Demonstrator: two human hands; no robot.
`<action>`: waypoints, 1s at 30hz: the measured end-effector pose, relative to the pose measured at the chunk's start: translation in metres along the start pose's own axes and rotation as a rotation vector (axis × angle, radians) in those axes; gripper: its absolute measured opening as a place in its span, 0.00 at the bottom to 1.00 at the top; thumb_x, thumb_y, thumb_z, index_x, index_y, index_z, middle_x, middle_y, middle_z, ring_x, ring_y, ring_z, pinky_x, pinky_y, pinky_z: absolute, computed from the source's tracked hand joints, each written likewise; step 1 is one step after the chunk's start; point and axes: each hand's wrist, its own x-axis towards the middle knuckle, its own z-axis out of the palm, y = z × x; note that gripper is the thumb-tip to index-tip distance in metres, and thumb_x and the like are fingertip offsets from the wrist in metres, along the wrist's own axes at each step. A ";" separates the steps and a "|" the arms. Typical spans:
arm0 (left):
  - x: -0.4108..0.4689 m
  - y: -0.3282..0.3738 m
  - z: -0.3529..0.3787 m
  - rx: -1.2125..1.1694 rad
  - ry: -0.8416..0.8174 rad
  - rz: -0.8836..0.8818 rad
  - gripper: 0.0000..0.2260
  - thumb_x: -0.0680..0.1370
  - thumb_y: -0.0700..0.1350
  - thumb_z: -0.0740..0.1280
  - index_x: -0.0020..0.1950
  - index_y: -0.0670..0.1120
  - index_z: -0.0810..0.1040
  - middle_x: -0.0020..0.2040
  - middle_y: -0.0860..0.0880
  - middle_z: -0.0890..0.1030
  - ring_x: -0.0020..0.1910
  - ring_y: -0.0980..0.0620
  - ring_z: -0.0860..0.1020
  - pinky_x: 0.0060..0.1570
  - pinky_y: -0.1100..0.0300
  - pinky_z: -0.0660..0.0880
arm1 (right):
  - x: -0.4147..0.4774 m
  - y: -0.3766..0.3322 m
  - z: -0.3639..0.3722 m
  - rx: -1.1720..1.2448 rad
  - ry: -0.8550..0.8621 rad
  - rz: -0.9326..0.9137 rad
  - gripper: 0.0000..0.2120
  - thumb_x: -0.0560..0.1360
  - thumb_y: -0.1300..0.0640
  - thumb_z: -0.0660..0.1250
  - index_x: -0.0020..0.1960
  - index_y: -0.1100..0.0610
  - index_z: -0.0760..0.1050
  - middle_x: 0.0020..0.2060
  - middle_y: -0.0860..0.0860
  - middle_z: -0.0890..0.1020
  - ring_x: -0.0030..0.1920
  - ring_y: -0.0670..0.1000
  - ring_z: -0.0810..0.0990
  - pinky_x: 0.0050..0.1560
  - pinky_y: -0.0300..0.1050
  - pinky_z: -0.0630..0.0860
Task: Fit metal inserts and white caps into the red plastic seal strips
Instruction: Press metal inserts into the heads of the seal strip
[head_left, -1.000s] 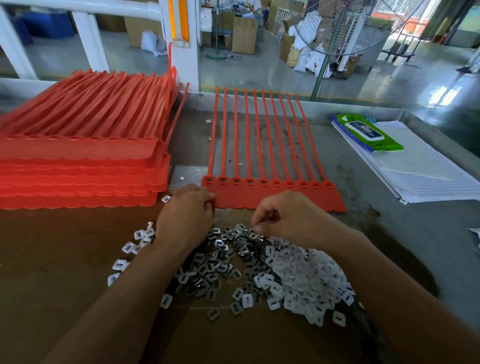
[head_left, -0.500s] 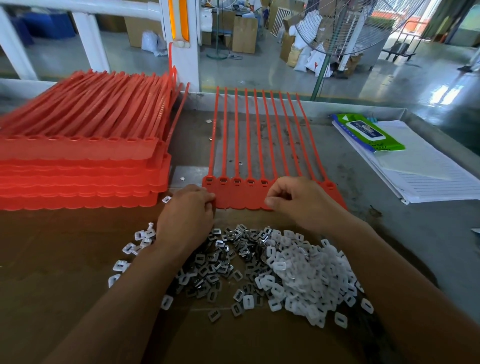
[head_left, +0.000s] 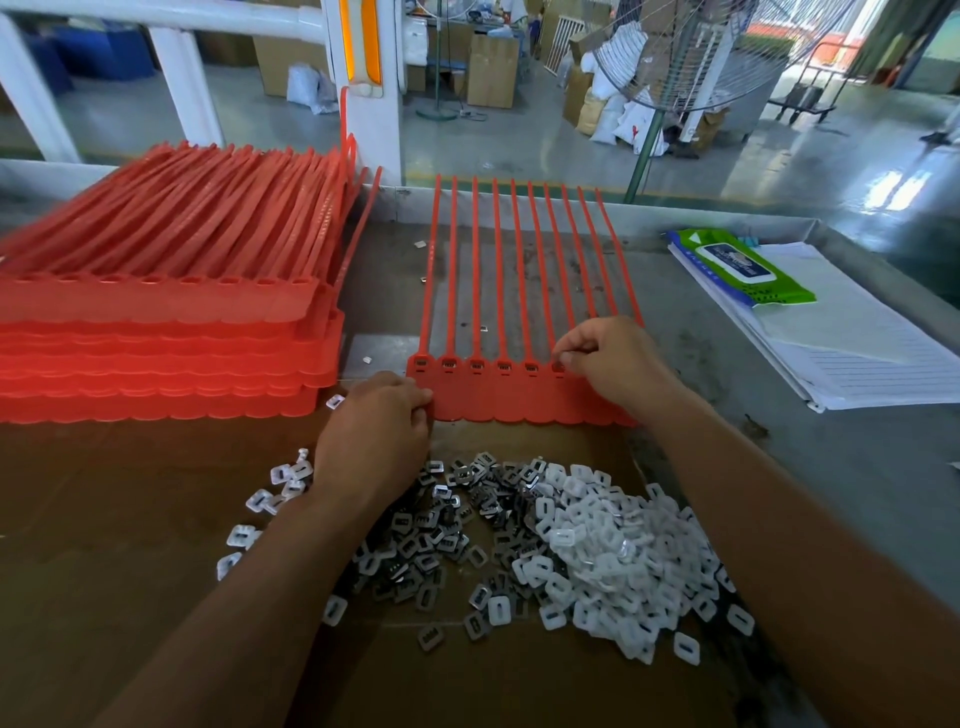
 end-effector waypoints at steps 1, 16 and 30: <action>0.000 0.000 0.000 0.000 0.001 -0.001 0.12 0.76 0.39 0.60 0.56 0.44 0.79 0.58 0.47 0.78 0.54 0.51 0.75 0.49 0.64 0.64 | 0.001 0.001 0.001 -0.014 -0.002 0.006 0.06 0.75 0.62 0.65 0.48 0.58 0.81 0.44 0.52 0.81 0.43 0.46 0.75 0.44 0.39 0.68; 0.000 0.000 -0.001 -0.001 0.002 0.007 0.12 0.75 0.39 0.61 0.56 0.44 0.79 0.58 0.46 0.78 0.55 0.50 0.75 0.51 0.62 0.67 | 0.003 0.000 0.003 -0.059 -0.041 0.049 0.07 0.74 0.62 0.66 0.49 0.59 0.81 0.49 0.53 0.82 0.45 0.45 0.74 0.50 0.40 0.73; 0.001 0.001 0.000 0.008 0.009 0.012 0.11 0.75 0.39 0.61 0.54 0.43 0.80 0.56 0.46 0.79 0.53 0.49 0.76 0.50 0.62 0.67 | 0.007 0.000 0.007 -0.037 0.028 0.107 0.05 0.72 0.63 0.68 0.46 0.59 0.81 0.50 0.52 0.82 0.53 0.50 0.77 0.53 0.43 0.72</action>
